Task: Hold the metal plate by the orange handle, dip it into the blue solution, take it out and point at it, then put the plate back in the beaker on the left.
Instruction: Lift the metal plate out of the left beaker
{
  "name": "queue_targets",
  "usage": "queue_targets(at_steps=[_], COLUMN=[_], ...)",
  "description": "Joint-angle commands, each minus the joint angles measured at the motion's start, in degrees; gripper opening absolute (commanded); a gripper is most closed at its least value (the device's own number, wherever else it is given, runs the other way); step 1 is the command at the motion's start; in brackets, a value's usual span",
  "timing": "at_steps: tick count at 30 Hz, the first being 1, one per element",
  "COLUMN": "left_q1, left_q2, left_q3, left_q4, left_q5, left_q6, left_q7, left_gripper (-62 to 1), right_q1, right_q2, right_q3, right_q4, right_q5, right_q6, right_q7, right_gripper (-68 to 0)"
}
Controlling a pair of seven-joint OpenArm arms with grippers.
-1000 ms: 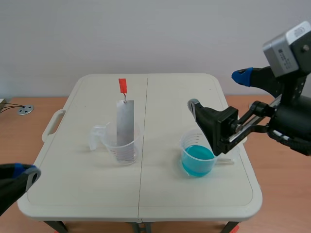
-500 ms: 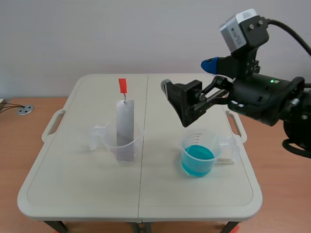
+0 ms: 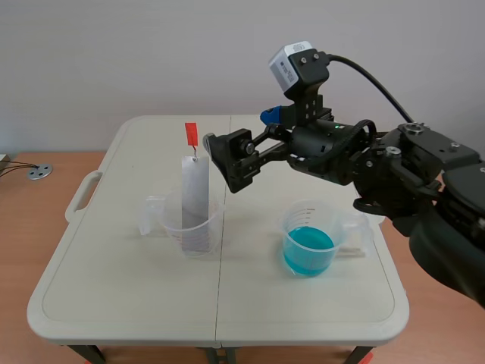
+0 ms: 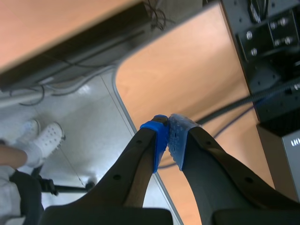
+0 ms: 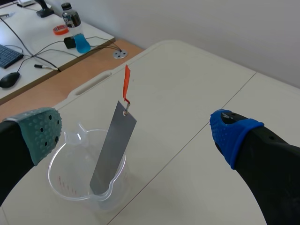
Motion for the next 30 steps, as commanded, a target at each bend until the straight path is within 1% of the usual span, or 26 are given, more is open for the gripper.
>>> queue_targets(at_steps=[1, 6, 12, 16, 26, 30], left_q1=[-0.5, -3.2, -4.0, -4.0, -4.0, -4.0], left_q2=[0.6, 0.6, 0.6, 0.6, 0.6, 0.6], left_q3=[0.6, 2.6, 3.3, 3.3, 3.3, 3.3], left_q4=[0.2, -3.8, -5.7, -5.9, -6.0, -6.0], left_q5=[-0.3, -0.3, -0.3, -0.3, -0.3, -0.3], left_q6=[-0.2, -0.4, -0.8, -0.8, -1.2, -1.2], left_q7=[-0.6, -0.5, -0.3, -0.3, -0.3, -0.3], left_gripper=[-59.3, -59.3, -59.3, -59.3, -59.3, -59.3], right_q1=[3.0, 7.7, 12.5, 14.6, 19.3, 20.9], right_q2=[-1.0, -4.4, -8.8, -11.3, -15.9, -17.3], right_q3=[-0.7, -3.5, -5.7, -5.8, -5.8, -5.8], right_q4=[-0.6, -5.7, -11.7, -15.2, -24.1, -27.0], right_q5=[0.7, 0.7, 0.6, 0.6, 0.6, 0.6], right_q6=[0.3, 0.3, 0.3, 0.2, 0.3, 1.6], right_q7=[0.9, 0.7, -2.5, -4.2, -5.7, -5.7], right_gripper=[-1.2, -1.2, -1.2, -1.2, -1.2, -1.2])
